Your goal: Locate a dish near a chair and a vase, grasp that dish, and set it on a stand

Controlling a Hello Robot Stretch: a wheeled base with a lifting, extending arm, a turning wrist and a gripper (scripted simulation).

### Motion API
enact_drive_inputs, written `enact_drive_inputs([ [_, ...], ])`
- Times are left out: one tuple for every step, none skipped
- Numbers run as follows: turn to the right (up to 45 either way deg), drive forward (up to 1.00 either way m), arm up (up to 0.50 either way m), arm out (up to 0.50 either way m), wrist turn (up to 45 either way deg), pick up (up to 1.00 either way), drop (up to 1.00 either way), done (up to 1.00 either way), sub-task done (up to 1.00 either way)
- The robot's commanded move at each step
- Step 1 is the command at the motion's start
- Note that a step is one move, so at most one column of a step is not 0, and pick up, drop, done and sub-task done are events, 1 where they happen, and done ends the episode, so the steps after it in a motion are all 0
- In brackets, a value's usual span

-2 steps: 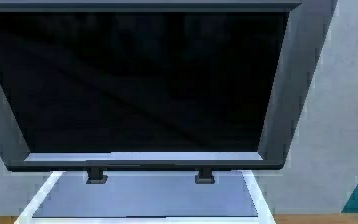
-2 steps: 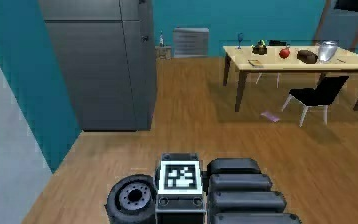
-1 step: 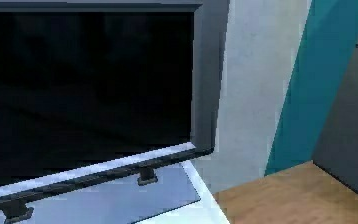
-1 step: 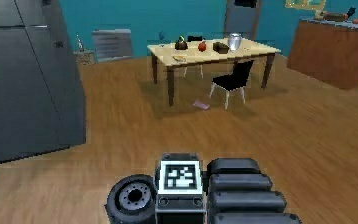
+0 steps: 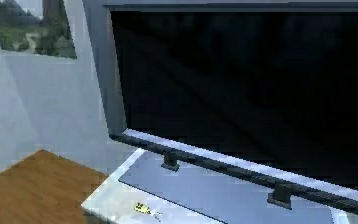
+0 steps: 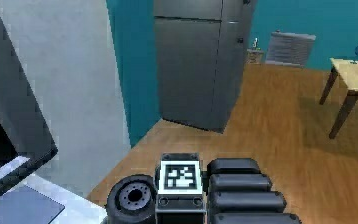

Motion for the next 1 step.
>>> enact_drive_inputs([
  [-45.0,0.00,0.00,0.00,0.0,0.00,0.00,0.00,0.00],
])
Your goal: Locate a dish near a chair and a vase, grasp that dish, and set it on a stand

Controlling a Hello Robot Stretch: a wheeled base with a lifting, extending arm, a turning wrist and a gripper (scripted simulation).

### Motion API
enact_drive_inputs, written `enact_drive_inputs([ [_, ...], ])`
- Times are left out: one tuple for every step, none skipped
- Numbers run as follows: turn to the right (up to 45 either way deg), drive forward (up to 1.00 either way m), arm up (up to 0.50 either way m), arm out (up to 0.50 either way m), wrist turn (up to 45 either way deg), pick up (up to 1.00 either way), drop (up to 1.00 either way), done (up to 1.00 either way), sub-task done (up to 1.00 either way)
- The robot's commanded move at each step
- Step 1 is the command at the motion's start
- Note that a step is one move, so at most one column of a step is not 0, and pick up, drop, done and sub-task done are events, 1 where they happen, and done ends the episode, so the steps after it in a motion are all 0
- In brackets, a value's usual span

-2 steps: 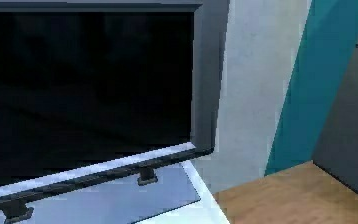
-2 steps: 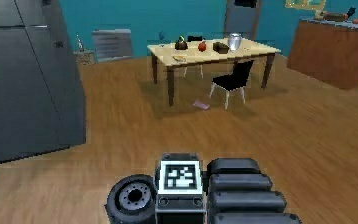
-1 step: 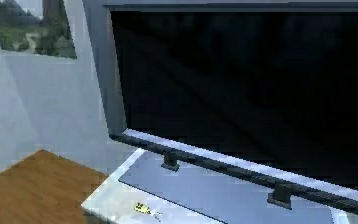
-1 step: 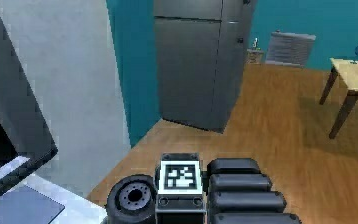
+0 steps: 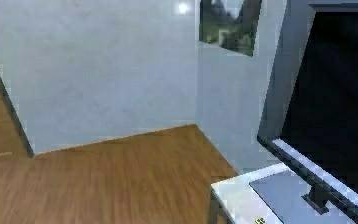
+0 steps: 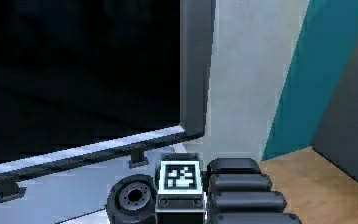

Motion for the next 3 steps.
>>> enact_drive_inputs([
  [-36.0,0.00,0.00,0.00,0.0,0.00,0.00,0.00,0.00],
  [0.0,0.00,0.00,0.38,0.0,0.00,0.00,0.00,0.00],
  [0.0,0.00,0.00,0.00,45.0,0.00,0.00,0.00,0.00],
])
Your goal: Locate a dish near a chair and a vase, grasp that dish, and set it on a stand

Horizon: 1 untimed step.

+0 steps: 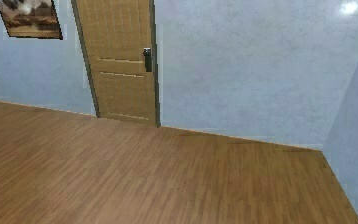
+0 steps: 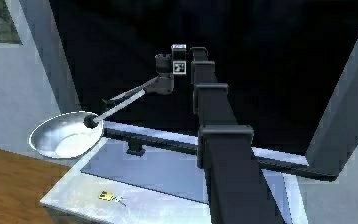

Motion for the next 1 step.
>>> enact_drive_inputs([
  [0.0,0.00,0.00,0.00,45.0,0.00,0.00,0.00,0.00],
])
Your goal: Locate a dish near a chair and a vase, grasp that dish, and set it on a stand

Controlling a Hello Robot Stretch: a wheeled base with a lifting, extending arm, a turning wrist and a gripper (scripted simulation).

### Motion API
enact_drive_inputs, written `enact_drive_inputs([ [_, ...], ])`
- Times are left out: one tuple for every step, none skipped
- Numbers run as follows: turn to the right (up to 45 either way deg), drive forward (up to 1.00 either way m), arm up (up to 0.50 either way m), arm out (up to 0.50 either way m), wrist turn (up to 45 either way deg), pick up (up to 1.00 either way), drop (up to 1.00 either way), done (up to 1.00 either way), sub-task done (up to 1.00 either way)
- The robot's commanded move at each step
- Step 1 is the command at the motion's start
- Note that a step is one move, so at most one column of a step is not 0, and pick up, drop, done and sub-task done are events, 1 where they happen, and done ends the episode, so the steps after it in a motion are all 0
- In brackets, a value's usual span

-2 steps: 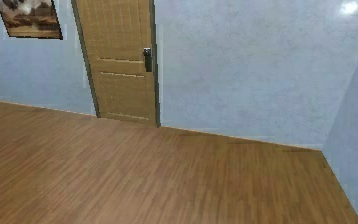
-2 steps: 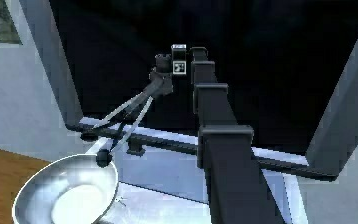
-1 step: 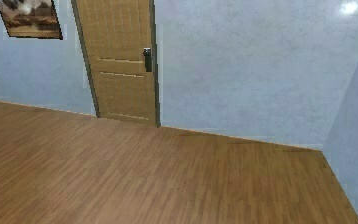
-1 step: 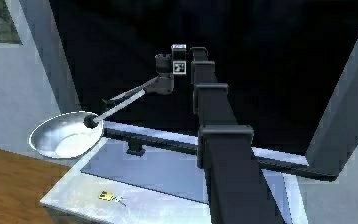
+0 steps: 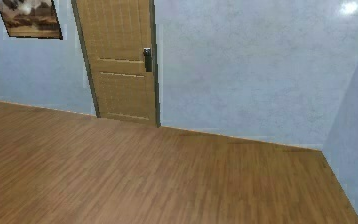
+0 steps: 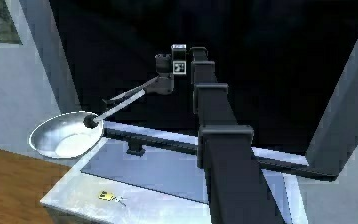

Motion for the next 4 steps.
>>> enact_drive_inputs([
  [0.0,0.00,0.00,0.00,45.0,0.00,0.00,0.00,0.00],
  [0.0,0.00,0.00,0.00,0.0,0.00,1.00,0.00,0.00],
  [0.0,0.00,0.00,-0.10,0.0,0.00,0.00,0.00,0.00],
  [0.0,0.00,0.00,0.00,0.0,0.00,0.00,1.00,0.00],
])
